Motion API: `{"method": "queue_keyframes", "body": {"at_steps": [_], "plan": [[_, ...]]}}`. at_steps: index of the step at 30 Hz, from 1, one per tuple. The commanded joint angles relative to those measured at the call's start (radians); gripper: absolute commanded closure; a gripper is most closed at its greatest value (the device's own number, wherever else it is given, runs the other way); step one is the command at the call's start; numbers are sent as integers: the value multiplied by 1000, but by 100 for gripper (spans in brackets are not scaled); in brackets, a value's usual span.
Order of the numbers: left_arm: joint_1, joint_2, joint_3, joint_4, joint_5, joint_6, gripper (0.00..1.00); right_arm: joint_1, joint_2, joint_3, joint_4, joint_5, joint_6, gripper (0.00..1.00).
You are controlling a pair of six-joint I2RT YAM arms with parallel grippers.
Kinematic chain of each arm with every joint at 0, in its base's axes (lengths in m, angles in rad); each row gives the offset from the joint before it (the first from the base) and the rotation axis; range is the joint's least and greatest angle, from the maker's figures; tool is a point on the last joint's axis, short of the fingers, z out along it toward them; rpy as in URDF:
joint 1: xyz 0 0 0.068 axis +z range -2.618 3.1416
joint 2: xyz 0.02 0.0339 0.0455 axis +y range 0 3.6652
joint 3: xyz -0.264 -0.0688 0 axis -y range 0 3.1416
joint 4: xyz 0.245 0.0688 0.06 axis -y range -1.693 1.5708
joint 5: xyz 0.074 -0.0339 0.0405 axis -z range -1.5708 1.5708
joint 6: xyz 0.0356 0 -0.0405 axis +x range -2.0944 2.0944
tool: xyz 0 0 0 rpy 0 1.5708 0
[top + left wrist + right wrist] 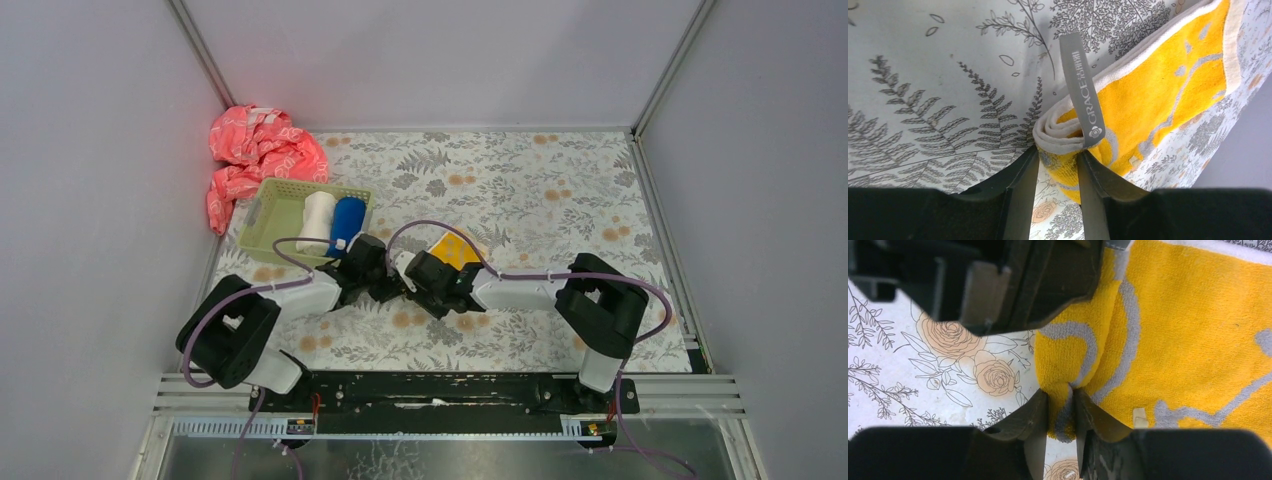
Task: Roll the towels
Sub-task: Roll the towel at the center of the board.
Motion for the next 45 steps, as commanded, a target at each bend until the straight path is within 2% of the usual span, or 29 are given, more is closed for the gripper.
{"method": "queue_keyframes", "body": {"at_steps": [1,6,12,16,20,24,28,30,35,38,41,45], "plan": [[1,-25,0,-180,-81,48,65,17,55,-28,-37,-84,2,75],[2,-122,8,-227,-95,45,59,-68,-1,-80,81,-380,106,95],[2,-231,39,-330,-140,70,46,-223,7,-157,322,-787,301,97],[1,-279,32,-338,-123,65,41,-307,60,-234,596,-986,524,98],[0,-258,36,-311,-87,66,38,-366,136,-326,995,-1107,804,98],[1,-192,61,-263,-54,74,38,-418,247,-386,1347,-1162,1075,98],[-1,-115,99,-216,-37,85,39,-453,356,-419,1592,-1174,1258,97],[-5,-83,119,-201,-36,91,39,-458,391,-425,1613,-1170,1280,97],[-8,7,146,-190,-52,106,45,-461,404,-432,1536,-1154,1254,93],[-10,63,141,-190,-52,110,59,-461,367,-440,1436,-1132,1198,89],[-10,88,121,-182,-51,110,69,-461,286,-433,1215,-1086,1056,86],[-10,103,104,-182,-46,117,79,-460,158,-389,841,-989,816,71]]}}
